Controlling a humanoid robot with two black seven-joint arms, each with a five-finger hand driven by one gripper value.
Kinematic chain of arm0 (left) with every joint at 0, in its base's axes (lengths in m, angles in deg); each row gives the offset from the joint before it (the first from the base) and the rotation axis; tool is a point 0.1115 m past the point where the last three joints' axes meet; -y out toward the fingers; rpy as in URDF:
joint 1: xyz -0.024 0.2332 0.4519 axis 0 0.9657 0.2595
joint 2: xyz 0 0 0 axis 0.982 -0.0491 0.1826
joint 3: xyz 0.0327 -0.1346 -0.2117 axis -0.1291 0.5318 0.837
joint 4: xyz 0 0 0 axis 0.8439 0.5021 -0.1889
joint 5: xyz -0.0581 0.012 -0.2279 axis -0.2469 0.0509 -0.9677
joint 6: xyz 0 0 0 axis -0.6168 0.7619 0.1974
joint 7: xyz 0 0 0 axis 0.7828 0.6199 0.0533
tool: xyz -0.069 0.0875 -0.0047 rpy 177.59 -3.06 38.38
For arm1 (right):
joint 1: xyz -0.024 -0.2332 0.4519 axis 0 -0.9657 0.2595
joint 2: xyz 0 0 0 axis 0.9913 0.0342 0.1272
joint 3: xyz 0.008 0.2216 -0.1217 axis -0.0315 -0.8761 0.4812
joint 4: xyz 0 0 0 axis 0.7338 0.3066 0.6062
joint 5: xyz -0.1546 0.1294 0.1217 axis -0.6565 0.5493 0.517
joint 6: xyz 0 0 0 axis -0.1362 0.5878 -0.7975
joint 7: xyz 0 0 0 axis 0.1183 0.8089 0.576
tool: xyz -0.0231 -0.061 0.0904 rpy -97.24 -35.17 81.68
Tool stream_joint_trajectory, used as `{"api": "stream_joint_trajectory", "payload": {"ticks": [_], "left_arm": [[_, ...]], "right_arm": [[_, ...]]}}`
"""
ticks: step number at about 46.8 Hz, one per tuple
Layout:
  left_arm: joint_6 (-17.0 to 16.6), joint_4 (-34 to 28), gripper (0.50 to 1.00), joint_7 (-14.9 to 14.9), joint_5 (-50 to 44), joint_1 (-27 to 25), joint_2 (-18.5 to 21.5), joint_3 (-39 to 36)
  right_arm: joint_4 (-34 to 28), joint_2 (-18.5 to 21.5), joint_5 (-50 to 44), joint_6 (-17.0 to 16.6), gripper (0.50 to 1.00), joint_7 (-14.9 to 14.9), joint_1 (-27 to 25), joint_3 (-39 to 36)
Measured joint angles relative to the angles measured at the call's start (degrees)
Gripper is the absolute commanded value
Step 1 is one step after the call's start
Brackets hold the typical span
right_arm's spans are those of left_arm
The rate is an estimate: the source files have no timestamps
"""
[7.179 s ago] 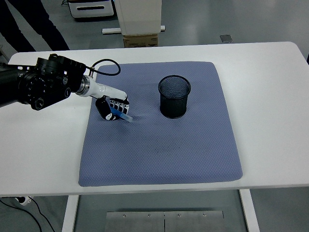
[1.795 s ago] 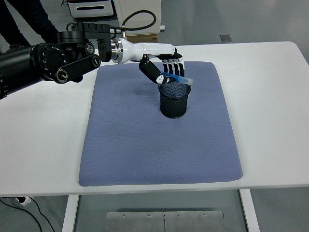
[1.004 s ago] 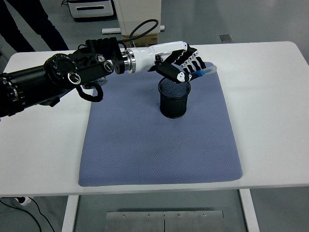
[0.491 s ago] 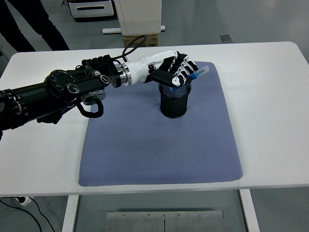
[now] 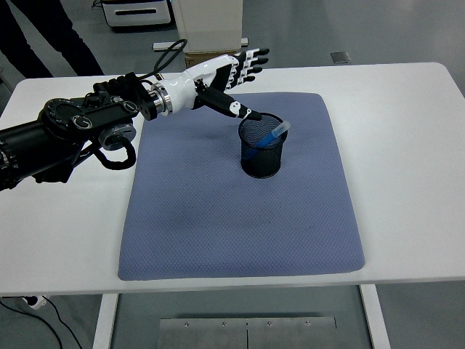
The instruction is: Left hand places marker in pen holder
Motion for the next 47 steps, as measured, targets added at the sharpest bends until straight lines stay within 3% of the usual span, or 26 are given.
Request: {"api": "stream_joint_trajectory", "payload": {"ticks": [18, 27, 35, 47], "left_arm": [[-0.81, 0.54, 1.0, 0.05, -2.24, 6.38, 5.79, 16.04], [-4.33, 7.4, 1.0, 0.29, -3.11, 11.47, 5.62, 17.61], [-3.42, 11.65, 1.0, 0.29, -7.06, 16.87, 6.27, 22.52], [-0.94, 11.92, 1.0, 0.69, -11.85, 22.81, 9.6, 31.48]], "right_arm": [[0.0, 0.0, 0.0, 0.01, 1.0, 0.0, 0.0, 0.0], [-0.01, 0.0, 0.0, 0.01, 1.0, 0.0, 0.0, 0.0], [0.02, 0.0, 0.0, -0.01, 1.0, 0.02, 0.01, 0.0], [0.03, 0.0, 0.0, 0.02, 1.0, 0.01, 0.01, 0.0]]}}
